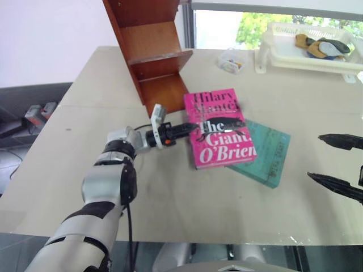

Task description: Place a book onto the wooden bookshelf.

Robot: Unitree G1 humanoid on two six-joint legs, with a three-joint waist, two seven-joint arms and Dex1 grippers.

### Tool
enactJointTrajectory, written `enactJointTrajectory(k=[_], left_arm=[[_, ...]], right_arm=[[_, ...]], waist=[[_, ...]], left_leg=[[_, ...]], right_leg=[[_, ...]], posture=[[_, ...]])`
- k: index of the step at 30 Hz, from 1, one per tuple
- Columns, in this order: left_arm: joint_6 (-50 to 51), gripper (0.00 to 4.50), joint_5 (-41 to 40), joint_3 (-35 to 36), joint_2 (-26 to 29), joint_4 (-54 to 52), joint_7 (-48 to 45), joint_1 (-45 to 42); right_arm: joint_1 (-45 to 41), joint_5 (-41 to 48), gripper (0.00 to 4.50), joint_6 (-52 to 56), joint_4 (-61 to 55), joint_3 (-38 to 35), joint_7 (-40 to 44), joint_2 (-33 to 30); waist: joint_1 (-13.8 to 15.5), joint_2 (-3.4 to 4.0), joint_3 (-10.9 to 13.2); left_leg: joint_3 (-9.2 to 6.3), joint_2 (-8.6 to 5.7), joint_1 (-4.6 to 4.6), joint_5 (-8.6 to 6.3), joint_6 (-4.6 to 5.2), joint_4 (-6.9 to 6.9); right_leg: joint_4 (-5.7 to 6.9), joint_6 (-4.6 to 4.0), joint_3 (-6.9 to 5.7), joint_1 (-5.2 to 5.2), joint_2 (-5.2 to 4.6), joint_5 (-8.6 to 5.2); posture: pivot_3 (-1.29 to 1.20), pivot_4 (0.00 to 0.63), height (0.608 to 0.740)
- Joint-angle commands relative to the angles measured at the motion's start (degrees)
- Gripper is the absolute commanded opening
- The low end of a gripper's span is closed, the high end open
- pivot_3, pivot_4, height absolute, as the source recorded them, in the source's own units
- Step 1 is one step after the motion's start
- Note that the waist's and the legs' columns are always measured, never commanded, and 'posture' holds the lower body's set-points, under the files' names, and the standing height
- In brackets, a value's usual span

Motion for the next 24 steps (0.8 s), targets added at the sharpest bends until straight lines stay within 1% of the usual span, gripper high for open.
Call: enactJointTrajectory(k=[1, 7, 11, 14, 16, 18, 21, 24], left_arm=[[1.11, 0.82, -2.6, 2.54, 2.08, -2.6, -1.4, -0.96], [3.7, 0.82, -4.13, 3.55, 3.48, -5.7, -0.52, 0.14], [7.16, 0.82, -6.89, 4.43, 3.59, -12.35, 0.78, 1.22], [9.76, 0.82, -9.72, 5.42, 1.91, -22.61, 5.23, 3.23], [10.59, 0.82, -11.25, 5.81, 0.21, -29.29, 9.45, 4.77], [12.45, 0.82, -13.11, 5.7, -1.34, -35.68, 12.6, 6.37], [12.25, 0.82, -15.06, 5.17, -5.05, -46.03, 18.78, 8.26], [11.77, 0.82, -17.02, 3.96, -8.71, -55.15, 23.62, 8.44]], right_arm=[[-0.62, 0.49, 4.5, -0.64, 0.06, -0.76, 0.53, -0.45], [-1.64, 0.35, 4.5, -0.87, 1.31, -0.06, 1.03, -0.84], [-3.21, 1.49, 4.5, -0.75, 3.82, 0.67, 1.44, 0.01], [-5.24, 2.51, 4.5, -0.93, 7.69, 1.48, 1.61, 1.15], [-6.58, 3.11, 4.5, -0.94, 10.7, 2.05, 1.87, 2.04], [-7.38, 2.35, 4.5, -1.43, 13.46, 2.77, 2.46, 2.58], [-8.57, 0.27, 4.5, -2.87, 16.88, 4.62, 2.94, 2.77], [-10.1, 0.76, 4.5, -3.45, 20.13, 4.81, 3.46, 3.21]], waist=[[-0.06, 0.0, 0.0], [0.01, 0.0, 0.0], [0.0, 0.0, 0.0], [0.0, 0.0, 0.0], [0.19, -0.01, 0.0], [0.2, -0.01, 0.0], [0.07, 0.0, 0.0], [0.09, -0.01, 0.0]], left_leg=[[0.0, 0.0, 0.0, 0.0, 0.0, 0.0], [0.0, 0.0, -0.01, 0.0, 0.0, 0.02], [-0.01, 0.0, -0.02, 0.0, 0.0, 0.02], [-0.01, 0.0, -0.02, 0.0, 0.0, 0.03], [-0.01, 0.01, -0.03, 0.0, 0.0, 0.05], [-0.02, 0.0, -0.03, 0.0, 0.0, 0.09], [-0.02, 0.0, -0.03, 0.0, 0.0, 0.08], [-0.01, 0.0, -0.03, 0.0, 0.0, 0.09]], right_leg=[[0.0, 0.0, 0.0, -0.01, 0.0, 0.0], [0.0, 0.0, 0.0, 0.0, -0.01, 0.0], [0.0, 0.0, -0.01, -0.01, -0.01, 0.0], [0.0, 0.0, 0.0, -0.01, -0.06, 0.0], [0.0, 0.0, -0.01, 0.01, -0.29, 0.0], [0.0, 0.0, -0.04, 0.02, -0.32, 0.01], [0.01, 0.0, -0.02, 0.01, -0.31, 0.01], [0.0, 0.0, -0.02, 0.01, -0.31, 0.01]], posture=[[0.0, 0.15, 0.74], [0.0, 0.15, 0.74], [0.0, 0.15, 0.74], [0.0, 0.15, 0.74], [0.0, 0.15, 0.74], [0.0, 0.15, 0.74], [0.0, 0.15, 0.74], [0.0, 0.15, 0.74]])
